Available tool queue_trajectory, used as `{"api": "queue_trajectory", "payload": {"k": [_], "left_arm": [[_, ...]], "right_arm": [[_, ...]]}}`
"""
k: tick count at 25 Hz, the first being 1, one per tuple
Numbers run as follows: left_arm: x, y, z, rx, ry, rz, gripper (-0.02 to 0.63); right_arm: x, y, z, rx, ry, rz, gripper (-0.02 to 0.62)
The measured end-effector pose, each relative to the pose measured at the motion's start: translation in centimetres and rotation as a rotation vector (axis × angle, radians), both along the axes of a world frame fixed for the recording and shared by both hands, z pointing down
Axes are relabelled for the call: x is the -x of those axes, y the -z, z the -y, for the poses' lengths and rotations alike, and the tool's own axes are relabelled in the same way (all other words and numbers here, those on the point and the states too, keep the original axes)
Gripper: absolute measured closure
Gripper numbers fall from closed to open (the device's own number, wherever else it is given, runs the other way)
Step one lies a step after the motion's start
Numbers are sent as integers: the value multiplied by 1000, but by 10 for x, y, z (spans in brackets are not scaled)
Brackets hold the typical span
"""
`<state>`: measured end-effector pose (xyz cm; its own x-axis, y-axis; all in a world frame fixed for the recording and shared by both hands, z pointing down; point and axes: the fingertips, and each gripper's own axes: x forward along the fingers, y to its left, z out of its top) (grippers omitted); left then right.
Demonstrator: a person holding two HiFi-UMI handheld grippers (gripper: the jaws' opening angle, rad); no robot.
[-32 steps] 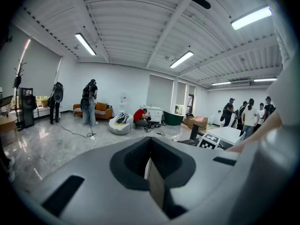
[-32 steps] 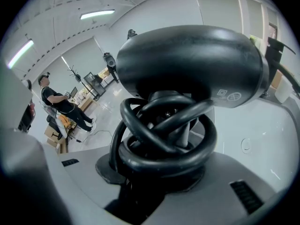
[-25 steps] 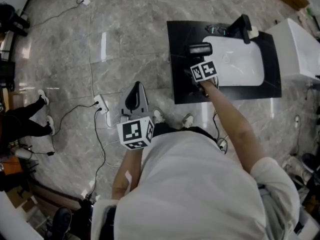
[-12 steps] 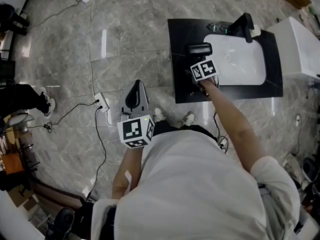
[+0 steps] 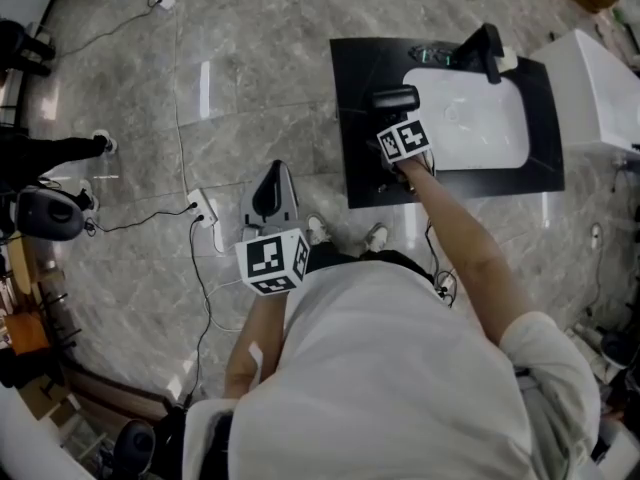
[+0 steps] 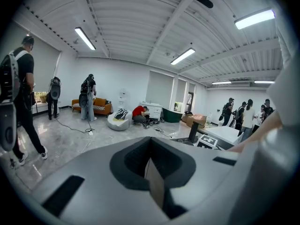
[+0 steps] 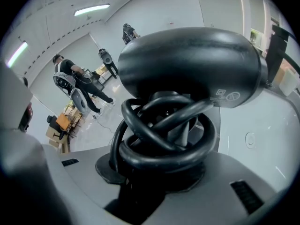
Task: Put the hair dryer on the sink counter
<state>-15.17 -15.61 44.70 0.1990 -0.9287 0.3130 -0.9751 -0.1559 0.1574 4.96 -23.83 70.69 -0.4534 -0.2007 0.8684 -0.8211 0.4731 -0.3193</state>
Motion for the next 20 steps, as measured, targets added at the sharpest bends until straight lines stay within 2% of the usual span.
{"api": "queue_trajectory", "payload": {"k": [4, 20], "left_arm": [[0, -1, 1, 0, -1, -7, 604], [3, -4, -1, 9, 3, -28, 604]], "right_arm": [[0, 0, 0, 12, -31, 34, 410], [0, 1, 0, 28, -41, 31, 399]]}}
